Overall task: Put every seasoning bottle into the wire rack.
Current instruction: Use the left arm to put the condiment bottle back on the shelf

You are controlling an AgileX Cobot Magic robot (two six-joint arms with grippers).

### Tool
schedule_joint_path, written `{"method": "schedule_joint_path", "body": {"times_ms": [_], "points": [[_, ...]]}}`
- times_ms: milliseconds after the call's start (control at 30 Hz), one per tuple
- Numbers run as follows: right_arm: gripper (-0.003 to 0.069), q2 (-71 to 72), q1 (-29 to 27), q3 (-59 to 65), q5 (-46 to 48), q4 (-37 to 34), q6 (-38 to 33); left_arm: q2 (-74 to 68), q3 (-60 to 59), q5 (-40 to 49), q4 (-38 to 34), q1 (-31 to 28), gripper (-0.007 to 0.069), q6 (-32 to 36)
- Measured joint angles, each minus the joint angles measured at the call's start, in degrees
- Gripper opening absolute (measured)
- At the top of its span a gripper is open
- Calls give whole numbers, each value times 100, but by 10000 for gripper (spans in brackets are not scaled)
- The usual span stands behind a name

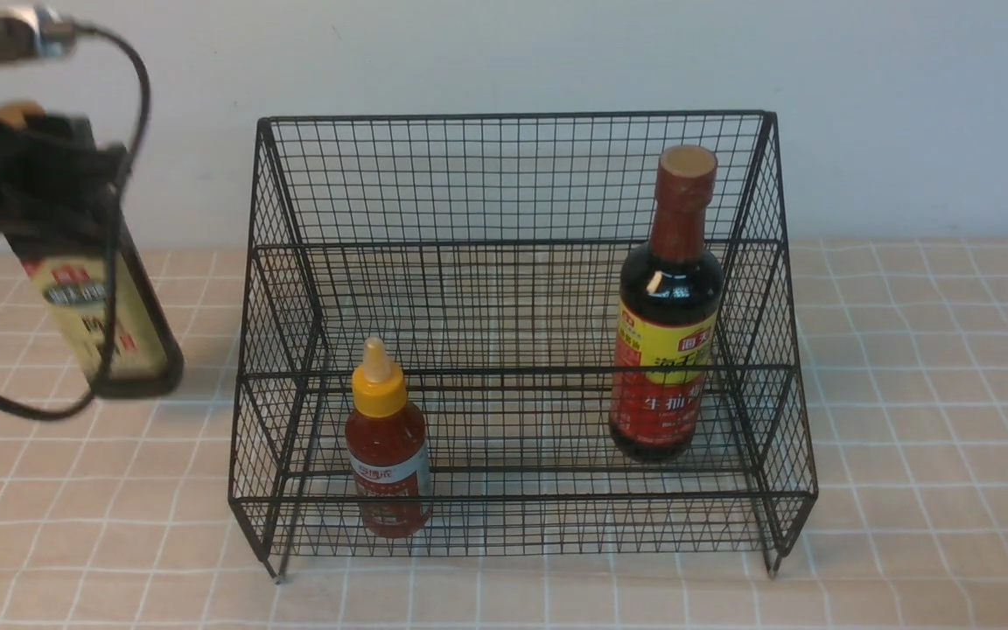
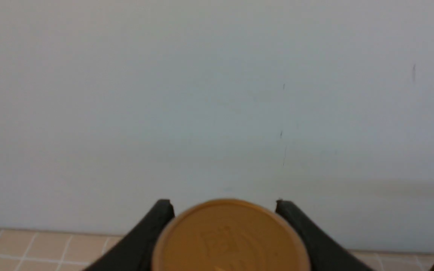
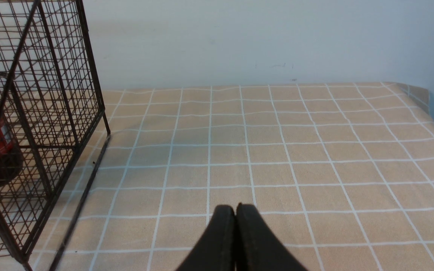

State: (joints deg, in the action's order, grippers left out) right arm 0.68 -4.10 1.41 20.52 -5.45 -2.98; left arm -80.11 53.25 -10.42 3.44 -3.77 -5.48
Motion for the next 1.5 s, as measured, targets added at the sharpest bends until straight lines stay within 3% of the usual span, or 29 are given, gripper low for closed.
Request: {"method": "schedule_joint_path", "body": {"times_ms": [300, 567, 733, 1500], "points": [[-15, 0, 0, 0, 5, 0, 0, 908, 1310, 866, 28, 164, 304, -127], [-15, 0, 0, 0, 5, 0, 0, 997, 2190, 1309, -20, 1356, 303, -101], [-15, 0, 0, 0, 5, 0, 0, 702, 2556, 1289, -9, 1737, 303, -101], [-15, 0, 0, 0, 10, 0, 0, -1315, 2649, 1042, -429, 1918, 302, -101]]}}
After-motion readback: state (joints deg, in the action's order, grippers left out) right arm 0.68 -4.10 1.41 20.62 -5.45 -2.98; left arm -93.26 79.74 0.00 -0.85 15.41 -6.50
